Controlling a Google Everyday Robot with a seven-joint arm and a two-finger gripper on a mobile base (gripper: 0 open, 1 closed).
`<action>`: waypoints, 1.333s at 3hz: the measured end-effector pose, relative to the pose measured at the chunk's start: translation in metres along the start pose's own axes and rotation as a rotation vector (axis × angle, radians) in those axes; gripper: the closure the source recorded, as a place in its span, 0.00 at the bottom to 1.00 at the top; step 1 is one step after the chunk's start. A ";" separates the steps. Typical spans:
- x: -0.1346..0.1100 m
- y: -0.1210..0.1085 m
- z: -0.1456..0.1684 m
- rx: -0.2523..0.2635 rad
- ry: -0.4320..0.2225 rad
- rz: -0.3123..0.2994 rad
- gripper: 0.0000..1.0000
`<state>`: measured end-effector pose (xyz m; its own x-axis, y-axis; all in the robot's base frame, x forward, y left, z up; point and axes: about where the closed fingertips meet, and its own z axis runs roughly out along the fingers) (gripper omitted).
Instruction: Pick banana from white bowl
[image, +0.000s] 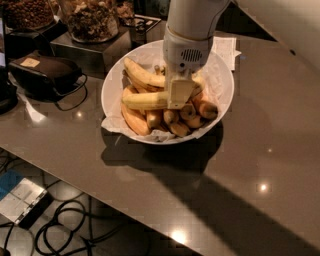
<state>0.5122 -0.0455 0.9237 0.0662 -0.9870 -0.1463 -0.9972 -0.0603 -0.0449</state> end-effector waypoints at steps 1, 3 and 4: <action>0.000 0.000 0.000 0.000 0.000 0.000 1.00; -0.007 0.013 -0.040 0.104 -0.055 0.008 1.00; -0.024 0.022 -0.068 0.148 -0.048 -0.028 1.00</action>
Offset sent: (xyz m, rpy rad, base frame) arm -0.0170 -0.0110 0.0319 0.0531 -0.0586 -0.0329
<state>0.4865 -0.0337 0.9934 0.0994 -0.9767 -0.1900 -0.9789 -0.0618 -0.1945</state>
